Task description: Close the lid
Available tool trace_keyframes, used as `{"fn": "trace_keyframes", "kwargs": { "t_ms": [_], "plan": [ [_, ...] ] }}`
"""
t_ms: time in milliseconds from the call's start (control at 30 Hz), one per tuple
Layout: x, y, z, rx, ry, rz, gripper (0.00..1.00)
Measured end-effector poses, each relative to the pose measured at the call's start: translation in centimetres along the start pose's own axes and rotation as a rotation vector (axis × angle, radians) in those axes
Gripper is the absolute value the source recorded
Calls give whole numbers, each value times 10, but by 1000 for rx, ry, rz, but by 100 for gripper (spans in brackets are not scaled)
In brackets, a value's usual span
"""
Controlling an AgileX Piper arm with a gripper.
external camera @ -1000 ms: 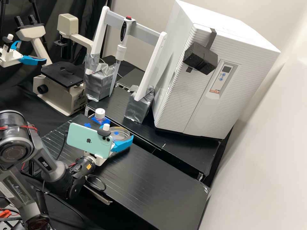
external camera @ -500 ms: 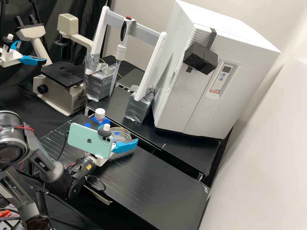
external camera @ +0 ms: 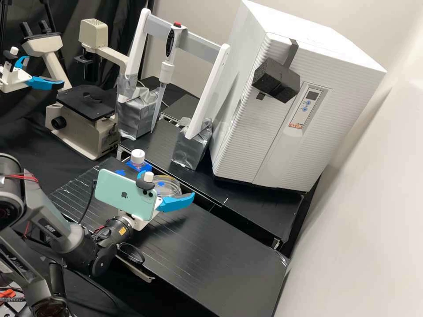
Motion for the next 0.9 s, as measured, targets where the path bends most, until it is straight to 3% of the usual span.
{"fn": "trace_keyframes", "kwargs": {
  "t_ms": [300,367,400,900],
  "plan": [
    [-3,-3,3,-27,5,-50,100],
    [-3,-3,3,-16,5,-57,100],
    [-3,-4,4,-12,5,-61,0],
    [-3,-5,7,20,-1,-81,0]
  ]
}}
